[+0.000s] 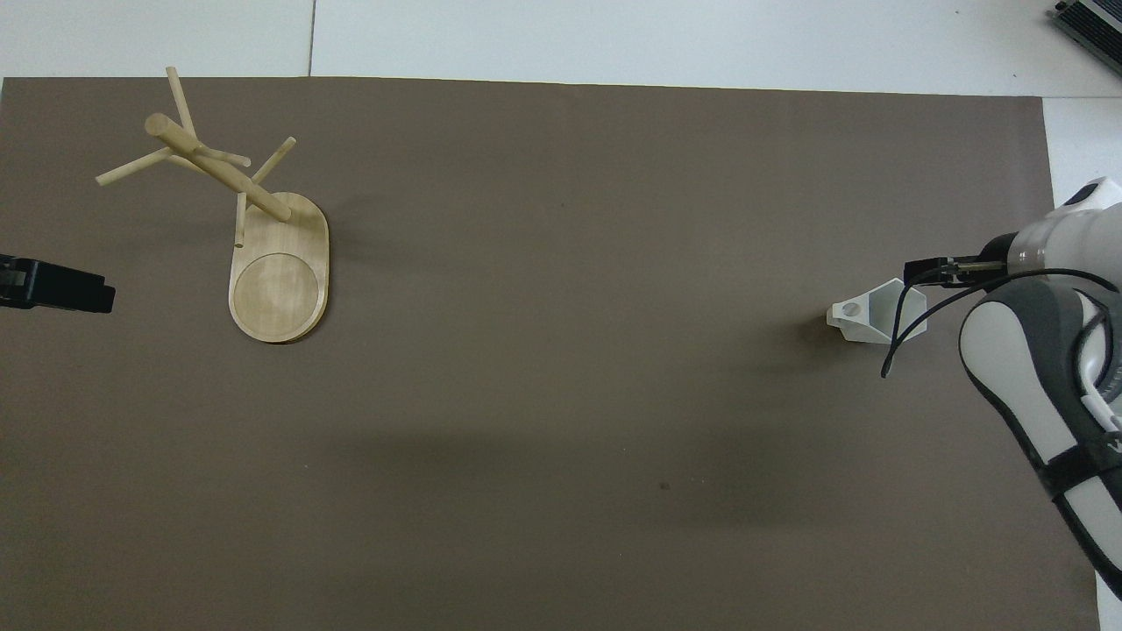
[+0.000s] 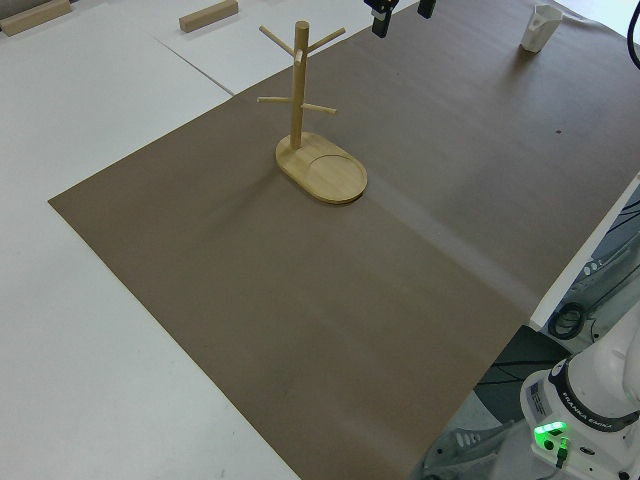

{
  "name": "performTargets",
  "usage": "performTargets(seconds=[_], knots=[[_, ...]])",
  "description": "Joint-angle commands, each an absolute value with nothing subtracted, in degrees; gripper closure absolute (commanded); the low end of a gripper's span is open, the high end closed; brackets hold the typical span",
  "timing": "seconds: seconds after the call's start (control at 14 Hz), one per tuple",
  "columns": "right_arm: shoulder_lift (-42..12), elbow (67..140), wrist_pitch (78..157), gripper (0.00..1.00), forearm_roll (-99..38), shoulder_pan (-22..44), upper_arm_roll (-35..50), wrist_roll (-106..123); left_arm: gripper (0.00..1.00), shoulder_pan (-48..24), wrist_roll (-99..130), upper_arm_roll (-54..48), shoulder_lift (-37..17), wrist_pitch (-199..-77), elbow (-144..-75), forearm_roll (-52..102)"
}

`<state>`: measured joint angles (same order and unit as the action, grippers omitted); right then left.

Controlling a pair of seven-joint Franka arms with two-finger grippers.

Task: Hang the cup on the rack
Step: 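Reach the right gripper to the white mug and grasp its rim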

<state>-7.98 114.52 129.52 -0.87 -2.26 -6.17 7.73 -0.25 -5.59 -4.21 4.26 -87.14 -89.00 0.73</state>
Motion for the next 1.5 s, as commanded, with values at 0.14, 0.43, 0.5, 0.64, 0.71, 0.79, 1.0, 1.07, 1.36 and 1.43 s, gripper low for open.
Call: performTargets(seconds=[0.14, 0.43, 0.5, 0.64, 0.71, 0.79, 1.0, 1.07, 1.36, 1.43], knots=[[-9.49, 117.33, 132.53, 0.00, -0.09, -2.29, -6.15, 9.32, 0.00, 0.26, -5.54, -4.31, 5.80, -87.01, -90.70, 1.49], [-9.58, 118.21, 132.89, 0.00, -0.09, -2.37, -6.15, 9.40, 0.00, 0.26, -5.54, -4.31, 5.80, -87.01, -90.70, 1.49], [-9.58, 118.21, 132.72, 0.00, -0.09, -2.37, -6.15, 9.75, 0.00, 0.35, -5.54, -4.22, 5.80, -87.01, -90.70, 1.41], [-9.49, 118.21, 131.84, 0.00, -0.09, -2.37, -6.15, 10.89, 0.00, 0.35, -5.54, -4.22, 5.80, -87.01, -90.70, 1.49], [-9.49, 118.21, 131.84, 0.00, -0.09, -2.37, -6.24, 11.77, 0.00, 0.26, -5.54, -4.31, 5.80, -87.01, -90.70, 1.41], [-9.49, 118.04, 131.84, 0.00, -0.09, -2.46, -6.41, 13.08, 0.00, 0.26, -5.54, -4.31, 5.80, -87.01, -90.70, 1.41], [-9.49, 118.04, 131.92, 0.00, -0.09, -2.46, -6.68, 14.06, 0.00, 0.26, -5.54, -4.31, 5.80, -87.01, -90.70, 1.41], [-9.49, 118.04, 131.92, 0.00, -0.09, -2.46, -6.68, 13.98, 0.00, 0.26, -5.54, -4.31, 5.80, -87.01, -90.70, 1.41], [-9.58, 117.95, 132.45, 0.46, -0.17, -2.46, -6.59, 13.62, 0.00, 0.26, -5.54, -4.31, 5.80, -87.01, -90.70, 1.41], [-9.58, 117.95, 132.45, 0.52, -0.18, -2.46, -6.59, 13.54, 0.00, 0.26, -5.54, -4.31, 5.80, -87.01, -90.70, 1.41]])
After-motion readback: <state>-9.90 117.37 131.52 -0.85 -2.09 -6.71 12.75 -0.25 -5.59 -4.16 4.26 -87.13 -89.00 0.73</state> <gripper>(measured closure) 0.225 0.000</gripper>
